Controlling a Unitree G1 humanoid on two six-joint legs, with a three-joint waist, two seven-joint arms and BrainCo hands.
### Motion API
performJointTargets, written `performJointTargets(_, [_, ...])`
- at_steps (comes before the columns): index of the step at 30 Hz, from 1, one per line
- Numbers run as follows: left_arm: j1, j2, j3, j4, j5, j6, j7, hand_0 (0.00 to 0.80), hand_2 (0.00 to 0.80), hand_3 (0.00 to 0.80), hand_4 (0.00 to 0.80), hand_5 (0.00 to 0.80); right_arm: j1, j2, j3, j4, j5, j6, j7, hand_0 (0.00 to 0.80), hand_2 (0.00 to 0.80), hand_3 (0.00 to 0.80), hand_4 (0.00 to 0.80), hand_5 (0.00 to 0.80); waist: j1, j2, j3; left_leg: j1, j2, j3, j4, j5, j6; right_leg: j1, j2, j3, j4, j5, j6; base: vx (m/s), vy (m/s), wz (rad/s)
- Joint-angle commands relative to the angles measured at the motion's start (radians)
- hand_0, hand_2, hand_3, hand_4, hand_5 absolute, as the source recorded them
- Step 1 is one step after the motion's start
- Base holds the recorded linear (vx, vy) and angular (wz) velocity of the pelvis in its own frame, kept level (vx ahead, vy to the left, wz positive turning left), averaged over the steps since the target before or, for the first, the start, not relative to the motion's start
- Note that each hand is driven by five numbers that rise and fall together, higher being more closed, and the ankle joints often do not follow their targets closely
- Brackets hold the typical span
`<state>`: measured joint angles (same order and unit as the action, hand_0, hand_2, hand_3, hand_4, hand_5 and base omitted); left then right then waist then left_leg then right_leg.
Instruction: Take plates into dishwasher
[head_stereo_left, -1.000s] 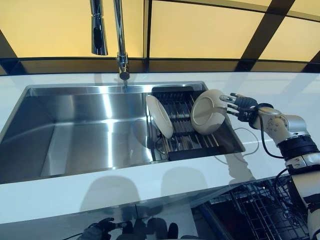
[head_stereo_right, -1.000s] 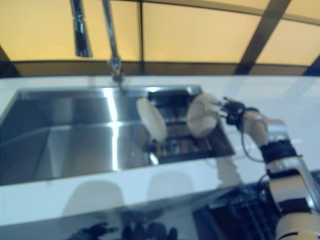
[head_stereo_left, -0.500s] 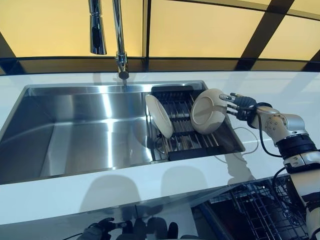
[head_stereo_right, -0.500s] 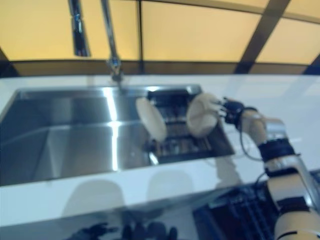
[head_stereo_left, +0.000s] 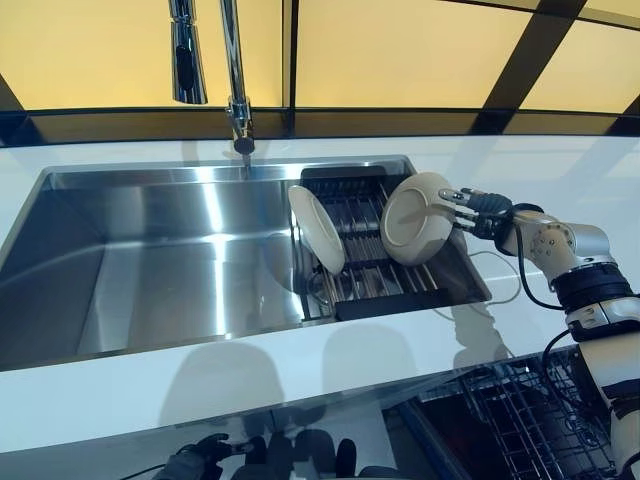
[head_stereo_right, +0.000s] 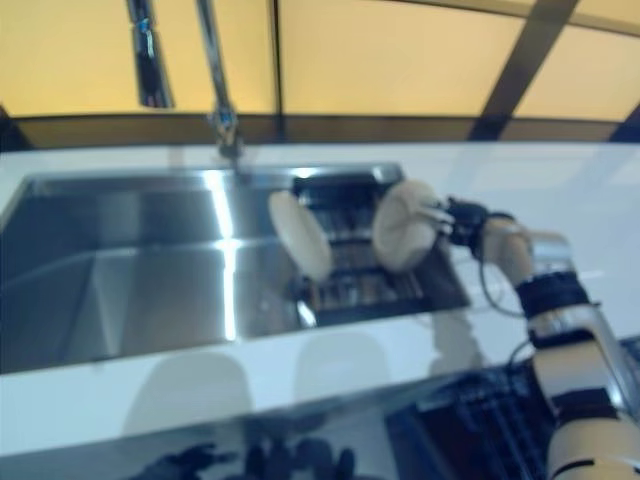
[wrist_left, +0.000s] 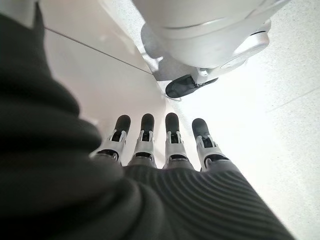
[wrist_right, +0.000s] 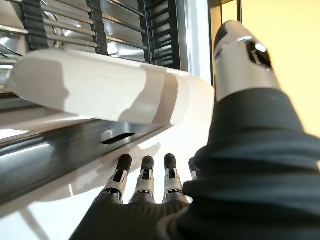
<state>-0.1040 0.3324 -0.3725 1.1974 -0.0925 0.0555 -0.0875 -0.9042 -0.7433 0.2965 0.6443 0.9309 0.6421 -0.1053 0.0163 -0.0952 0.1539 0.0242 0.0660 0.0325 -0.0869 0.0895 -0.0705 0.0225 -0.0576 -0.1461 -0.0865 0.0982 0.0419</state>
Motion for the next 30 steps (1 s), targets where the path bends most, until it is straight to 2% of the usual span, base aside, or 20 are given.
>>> performJointTargets(1, [-0.071,0.020,-0.057,0.032,0.001,0.001,-0.002,0.000,0.000,0.000,0.000,0.000,-0.134,0.004,0.071,0.063,-0.032,0.004,0.047,0.000,0.000,0.000,0.000,0.000,0.035,-0.037,0.006,0.026,-0.052,0.057,0.000,-0.058,0.060,0.007,-0.040,0.020,0.037,0.005,0.059,0.000,0.000,0.00])
performJointTargets(30, [-0.082,0.020,-0.072,0.019,-0.003,0.009,0.003,0.000,0.000,0.000,0.000,0.000,-0.142,0.076,0.111,0.026,-0.029,0.018,0.039,0.000,0.000,0.000,0.000,0.000,0.046,-0.037,0.025,0.019,-0.056,0.050,0.000,-0.056,0.064,-0.002,-0.038,0.016,0.043,0.005,0.056,0.000,0.000,0.00])
